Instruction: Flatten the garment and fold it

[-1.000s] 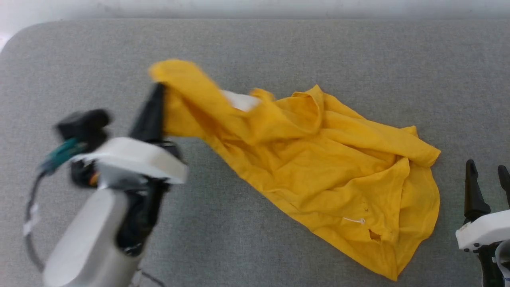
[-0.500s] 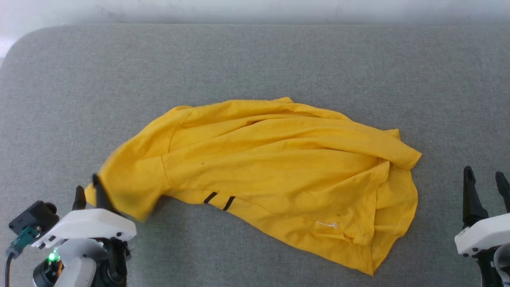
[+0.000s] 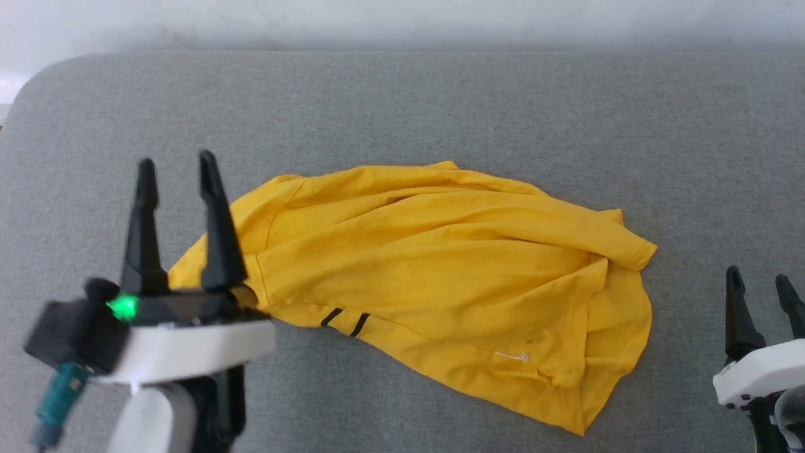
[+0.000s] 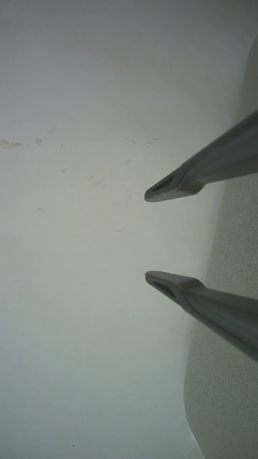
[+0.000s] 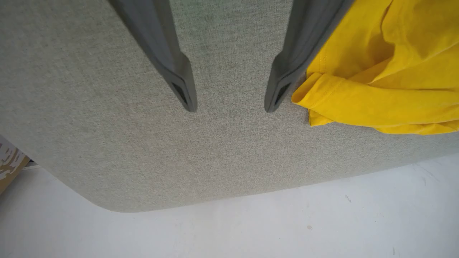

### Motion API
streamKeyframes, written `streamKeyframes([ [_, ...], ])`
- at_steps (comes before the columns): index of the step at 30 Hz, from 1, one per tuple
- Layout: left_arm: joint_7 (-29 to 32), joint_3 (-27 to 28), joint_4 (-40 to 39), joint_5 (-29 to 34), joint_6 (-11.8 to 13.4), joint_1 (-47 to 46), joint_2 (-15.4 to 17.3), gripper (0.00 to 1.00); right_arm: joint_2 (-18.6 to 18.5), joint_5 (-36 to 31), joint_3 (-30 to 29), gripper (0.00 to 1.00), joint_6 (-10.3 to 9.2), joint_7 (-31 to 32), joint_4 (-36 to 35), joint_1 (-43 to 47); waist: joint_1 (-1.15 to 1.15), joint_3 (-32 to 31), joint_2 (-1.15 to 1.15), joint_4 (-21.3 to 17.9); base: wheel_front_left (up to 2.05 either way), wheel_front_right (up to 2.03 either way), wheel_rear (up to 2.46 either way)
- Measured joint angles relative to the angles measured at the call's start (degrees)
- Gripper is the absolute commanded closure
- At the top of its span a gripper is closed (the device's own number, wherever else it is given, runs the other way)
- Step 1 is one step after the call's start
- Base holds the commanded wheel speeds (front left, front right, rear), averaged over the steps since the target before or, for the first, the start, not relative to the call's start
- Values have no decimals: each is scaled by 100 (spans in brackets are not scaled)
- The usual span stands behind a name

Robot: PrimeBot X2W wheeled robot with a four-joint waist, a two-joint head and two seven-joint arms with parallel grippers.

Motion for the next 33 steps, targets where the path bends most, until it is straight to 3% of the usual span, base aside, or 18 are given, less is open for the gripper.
streamKeyframes([
  [4,0,63,100,523,-308,505,-448,0,-1,8,11,0,0,-21,22,42,0,-38,1,-30,0,0,0],
  [9,0,290,304,823,-662,764,-767,0,-1,-123,208,0,0,108,-134,68,0,-29,1,12,0,0,0],
  [16,0,486,479,1004,-999,764,-981,0,-1,-576,971,0,0,1054,-580,70,0,21,1,174,0,0,0],
  [28,0,443,628,966,-1140,743,-1029,0,-90,-689,1785,0,0,2524,-498,147,0,152,1,527,0,0,0],
  [29,0,434,635,950,-1136,736,-1029,0,-93,-688,1826,57,-1,2582,-463,164,0,158,0,550,0,0,0],
  [30,0,420,643,935,-1135,731,-1031,0,-112,-686,1836,99,-1,2606,-468,163,0,163,1,571,0,0,0],
  [33,0,402,684,935,-1125,731,-1031,0,-146,-648,1880,100,-1,2624,-478,144,0,164,1,593,0,0,0],
])
